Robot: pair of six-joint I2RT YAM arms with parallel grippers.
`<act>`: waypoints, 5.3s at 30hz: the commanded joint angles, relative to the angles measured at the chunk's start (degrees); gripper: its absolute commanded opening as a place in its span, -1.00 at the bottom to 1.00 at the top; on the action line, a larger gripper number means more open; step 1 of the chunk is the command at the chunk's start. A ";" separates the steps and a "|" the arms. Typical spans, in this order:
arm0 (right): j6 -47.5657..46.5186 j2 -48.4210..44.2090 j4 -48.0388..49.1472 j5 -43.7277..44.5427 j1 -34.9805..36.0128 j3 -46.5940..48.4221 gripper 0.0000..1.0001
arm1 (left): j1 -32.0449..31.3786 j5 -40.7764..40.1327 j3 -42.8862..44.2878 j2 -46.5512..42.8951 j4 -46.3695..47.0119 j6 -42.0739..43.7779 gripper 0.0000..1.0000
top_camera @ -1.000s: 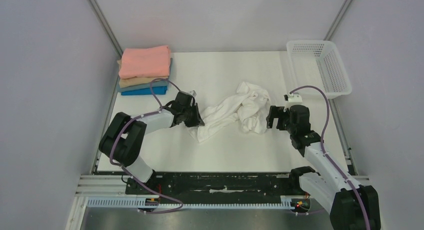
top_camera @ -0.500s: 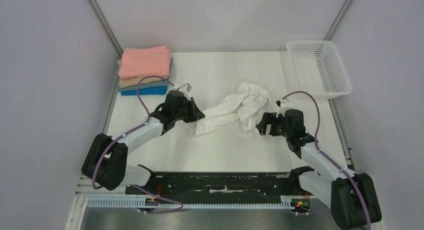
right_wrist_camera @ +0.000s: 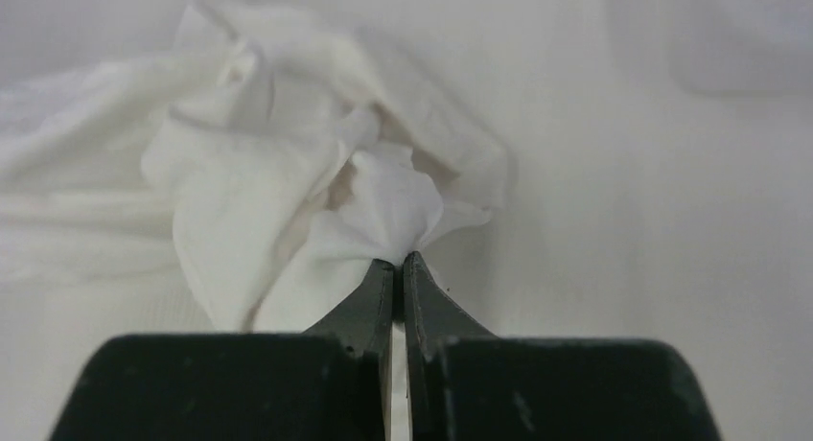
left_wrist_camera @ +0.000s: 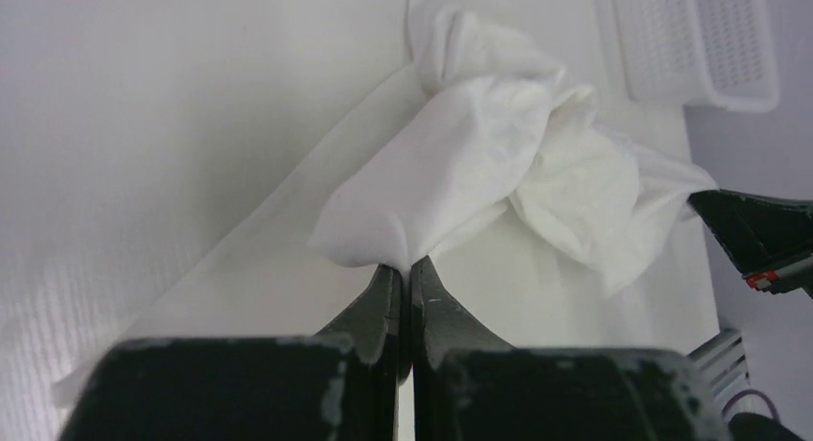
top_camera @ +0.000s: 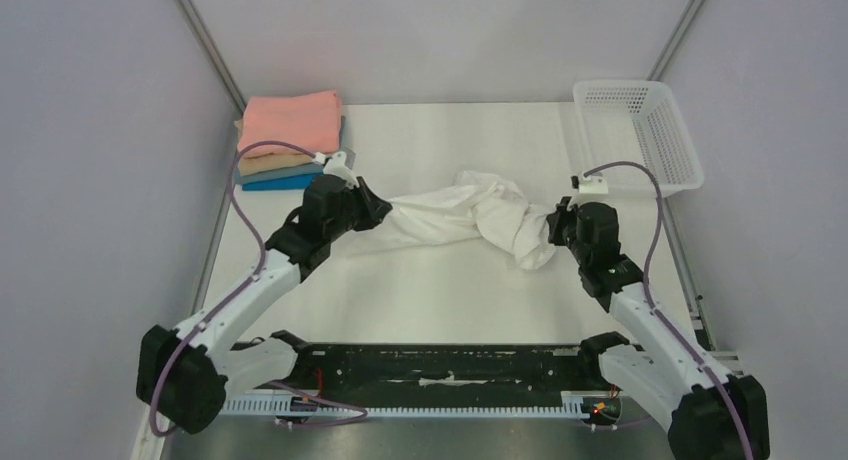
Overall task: Fold and stack the t-shirts
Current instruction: Flatten out the tshirt
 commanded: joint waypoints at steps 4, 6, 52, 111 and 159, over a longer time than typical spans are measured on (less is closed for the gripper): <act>-5.96 -12.40 -12.97 26.88 0.05 21.46 -1.00 | -0.11 -21.47 11.98 -18.39 -10.37 2.55 -0.95; -7.46 -13.13 -14.59 29.69 0.05 27.50 -1.00 | -0.11 -24.21 14.56 -22.78 -12.01 3.01 -0.95; -6.85 21.61 -2.53 12.22 -2.81 32.14 0.96 | 16.74 -19.96 8.13 4.85 -23.56 -4.13 0.67; 16.90 -9.27 -51.49 2.69 12.88 -1.37 0.63 | 16.85 -18.28 -19.76 -9.93 -12.21 -17.21 -0.95; -8.89 -1.97 -14.12 23.88 5.14 59.87 -1.00 | 16.85 -20.36 37.05 -15.85 -32.79 -7.53 -0.95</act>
